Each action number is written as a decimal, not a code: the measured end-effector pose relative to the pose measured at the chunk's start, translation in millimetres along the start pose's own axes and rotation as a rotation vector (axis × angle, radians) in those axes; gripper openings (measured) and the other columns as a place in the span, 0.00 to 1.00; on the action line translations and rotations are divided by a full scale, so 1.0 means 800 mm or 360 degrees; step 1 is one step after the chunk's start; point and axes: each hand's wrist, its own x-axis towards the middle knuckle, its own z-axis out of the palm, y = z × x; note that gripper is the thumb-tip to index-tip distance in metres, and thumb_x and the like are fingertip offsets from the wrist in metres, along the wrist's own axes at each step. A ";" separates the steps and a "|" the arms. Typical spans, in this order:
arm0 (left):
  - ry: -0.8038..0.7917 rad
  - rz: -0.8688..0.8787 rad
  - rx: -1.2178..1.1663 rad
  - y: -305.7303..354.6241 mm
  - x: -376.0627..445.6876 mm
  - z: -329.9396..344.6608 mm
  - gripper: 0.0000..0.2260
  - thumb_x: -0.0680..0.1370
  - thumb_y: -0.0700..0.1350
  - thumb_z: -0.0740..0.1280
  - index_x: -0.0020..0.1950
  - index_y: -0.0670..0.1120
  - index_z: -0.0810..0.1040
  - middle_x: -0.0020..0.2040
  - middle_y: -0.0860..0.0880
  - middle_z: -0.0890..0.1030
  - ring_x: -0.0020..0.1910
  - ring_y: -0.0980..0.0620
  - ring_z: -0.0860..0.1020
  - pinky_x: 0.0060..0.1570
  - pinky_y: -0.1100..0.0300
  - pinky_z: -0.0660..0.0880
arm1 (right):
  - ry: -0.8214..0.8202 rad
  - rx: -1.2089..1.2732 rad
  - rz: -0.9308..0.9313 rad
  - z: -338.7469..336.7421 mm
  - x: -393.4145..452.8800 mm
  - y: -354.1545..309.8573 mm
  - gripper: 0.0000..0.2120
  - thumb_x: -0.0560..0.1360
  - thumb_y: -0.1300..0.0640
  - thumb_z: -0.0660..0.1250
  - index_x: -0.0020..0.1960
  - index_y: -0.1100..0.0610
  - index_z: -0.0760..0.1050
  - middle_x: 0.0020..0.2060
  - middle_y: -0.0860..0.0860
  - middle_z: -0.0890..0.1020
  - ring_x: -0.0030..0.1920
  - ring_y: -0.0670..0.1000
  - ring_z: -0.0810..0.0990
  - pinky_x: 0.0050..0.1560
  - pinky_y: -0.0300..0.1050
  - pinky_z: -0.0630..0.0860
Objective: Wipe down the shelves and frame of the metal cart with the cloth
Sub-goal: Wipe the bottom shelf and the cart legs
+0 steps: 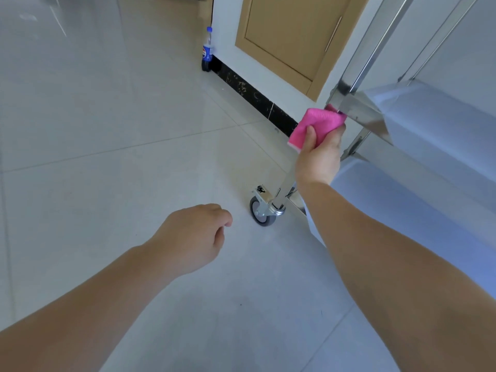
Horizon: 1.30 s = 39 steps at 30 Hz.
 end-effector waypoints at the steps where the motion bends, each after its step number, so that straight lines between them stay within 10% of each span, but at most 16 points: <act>1: -0.0014 0.0001 0.0011 0.000 0.001 0.002 0.12 0.78 0.45 0.56 0.57 0.53 0.74 0.53 0.57 0.77 0.48 0.55 0.75 0.45 0.60 0.72 | -0.0025 -0.0004 -0.0007 0.003 -0.003 0.005 0.26 0.79 0.46 0.56 0.71 0.57 0.56 0.56 0.53 0.79 0.52 0.55 0.79 0.48 0.45 0.73; 8: -0.0098 0.0023 0.0074 -0.002 0.003 0.004 0.13 0.77 0.45 0.55 0.58 0.54 0.73 0.54 0.57 0.76 0.51 0.54 0.75 0.45 0.60 0.71 | -0.0558 -0.0704 0.0162 0.029 -0.058 0.078 0.27 0.79 0.44 0.54 0.70 0.62 0.61 0.57 0.56 0.80 0.62 0.55 0.75 0.73 0.55 0.58; 15: -0.0187 0.0042 0.0148 0.000 -0.004 0.005 0.14 0.78 0.44 0.54 0.60 0.53 0.72 0.55 0.55 0.76 0.54 0.51 0.74 0.48 0.55 0.73 | -0.0804 -0.1106 0.0111 0.027 -0.063 0.092 0.24 0.78 0.41 0.53 0.56 0.59 0.75 0.53 0.55 0.82 0.60 0.55 0.76 0.72 0.54 0.58; 22: -0.0040 0.0003 -0.0002 0.023 0.010 -0.007 0.14 0.77 0.45 0.58 0.61 0.52 0.72 0.57 0.54 0.76 0.54 0.51 0.75 0.50 0.56 0.73 | -0.0741 -0.0762 -0.0162 -0.031 -0.076 0.064 0.14 0.80 0.50 0.54 0.41 0.56 0.69 0.36 0.52 0.80 0.38 0.55 0.76 0.47 0.49 0.74; 31: 0.0388 0.0077 -0.0673 0.111 0.047 -0.107 0.13 0.74 0.52 0.66 0.56 0.50 0.75 0.53 0.53 0.78 0.51 0.55 0.76 0.52 0.57 0.73 | -0.0758 0.0002 -0.0575 -0.158 -0.110 -0.055 0.07 0.75 0.49 0.60 0.39 0.48 0.70 0.23 0.37 0.67 0.25 0.36 0.69 0.28 0.27 0.59; 35: 0.0230 0.0054 -0.0815 0.172 0.033 -0.229 0.05 0.77 0.48 0.64 0.46 0.49 0.77 0.39 0.52 0.80 0.38 0.56 0.76 0.40 0.61 0.73 | -0.0961 0.0227 -0.0387 -0.244 -0.071 -0.153 0.06 0.76 0.51 0.63 0.47 0.53 0.74 0.29 0.35 0.71 0.33 0.35 0.74 0.31 0.29 0.65; 39: 0.0102 -0.0046 -0.0840 0.229 0.030 -0.407 0.06 0.78 0.48 0.62 0.46 0.48 0.75 0.38 0.52 0.79 0.36 0.56 0.75 0.36 0.63 0.70 | -0.1531 0.0659 0.0010 -0.349 0.008 -0.294 0.29 0.72 0.51 0.66 0.69 0.39 0.59 0.61 0.37 0.73 0.61 0.39 0.73 0.57 0.38 0.74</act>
